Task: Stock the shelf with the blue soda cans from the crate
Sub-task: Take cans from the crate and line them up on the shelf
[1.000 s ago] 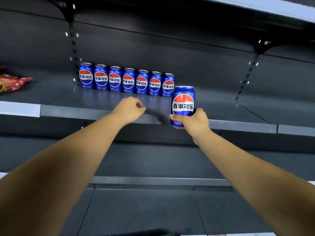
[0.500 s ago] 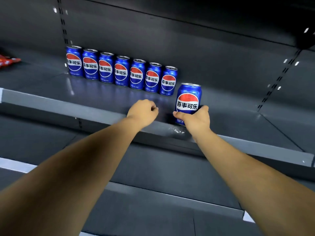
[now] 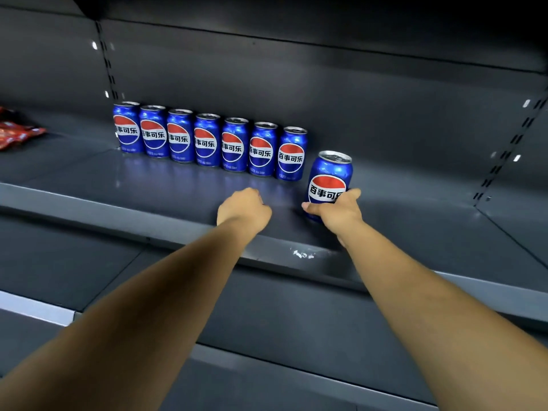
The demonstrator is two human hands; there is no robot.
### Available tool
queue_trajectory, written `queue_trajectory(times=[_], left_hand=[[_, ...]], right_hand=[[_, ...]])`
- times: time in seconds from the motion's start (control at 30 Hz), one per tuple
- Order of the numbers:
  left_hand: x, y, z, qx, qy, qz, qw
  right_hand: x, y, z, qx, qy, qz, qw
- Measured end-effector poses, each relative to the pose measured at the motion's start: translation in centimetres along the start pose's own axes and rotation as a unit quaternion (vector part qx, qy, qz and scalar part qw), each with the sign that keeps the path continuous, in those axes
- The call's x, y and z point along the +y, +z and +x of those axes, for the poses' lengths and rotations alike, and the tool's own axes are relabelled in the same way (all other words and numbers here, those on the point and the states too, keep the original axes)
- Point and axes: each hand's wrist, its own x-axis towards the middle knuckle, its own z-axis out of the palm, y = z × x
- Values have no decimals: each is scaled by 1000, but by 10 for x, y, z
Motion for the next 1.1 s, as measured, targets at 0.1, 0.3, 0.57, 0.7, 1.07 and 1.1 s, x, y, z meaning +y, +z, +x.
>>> queue_trajectory(times=[0.1, 0.3, 0.57, 0.7, 1.07, 1.1], left_hand=[[4, 1, 3, -8, 5, 50, 999], [7, 3, 1, -8, 33, 109, 993], [7, 3, 4, -17, 48, 118, 992], [6, 4, 6, -21, 49, 123, 991], [6, 6, 7, -9, 42, 127, 991], [6, 6, 7, -9, 42, 127, 991]], right_hand=[[0, 2, 13, 3, 23, -99, 995], [1, 11, 32, 31, 48, -335, 941], [-20, 19, 64, 20, 92, -339, 936], [-20, 30, 77, 31, 72, -329, 941], [-11, 35, 87, 75, 30, -304, 949], [-11, 34, 87, 73, 30, -297, 952]])
